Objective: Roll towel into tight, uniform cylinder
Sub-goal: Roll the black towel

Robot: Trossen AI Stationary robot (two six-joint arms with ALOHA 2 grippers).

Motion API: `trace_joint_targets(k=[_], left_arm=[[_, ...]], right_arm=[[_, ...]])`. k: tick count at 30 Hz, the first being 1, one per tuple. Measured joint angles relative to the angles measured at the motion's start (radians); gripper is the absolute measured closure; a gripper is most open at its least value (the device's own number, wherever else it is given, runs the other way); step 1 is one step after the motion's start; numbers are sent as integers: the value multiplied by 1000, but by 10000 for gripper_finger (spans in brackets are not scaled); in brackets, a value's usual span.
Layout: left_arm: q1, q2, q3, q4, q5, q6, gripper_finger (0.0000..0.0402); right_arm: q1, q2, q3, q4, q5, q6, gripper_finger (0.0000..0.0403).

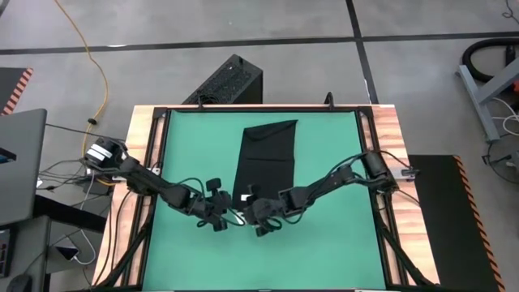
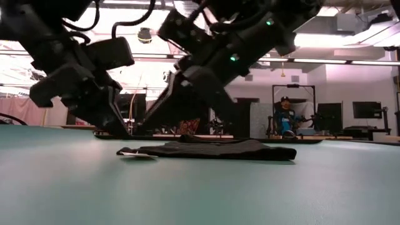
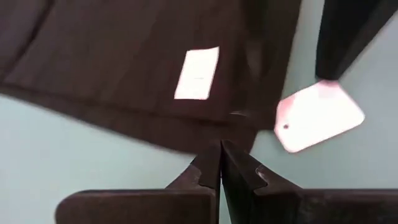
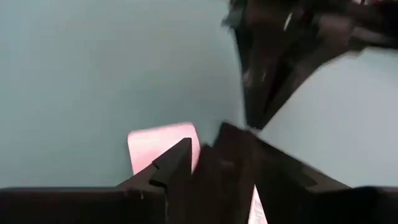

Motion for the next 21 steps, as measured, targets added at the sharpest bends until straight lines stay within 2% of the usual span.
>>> trace_joint_targets(k=[15, 21], left_arm=[[0, 42, -2, 41, 28, -21, 401], [0, 42, -2, 48, 27, -21, 401]], right_arm=[[-20, 66, -1, 6, 15, 52, 232], [-21, 66, -1, -14, 40, 70, 272]])
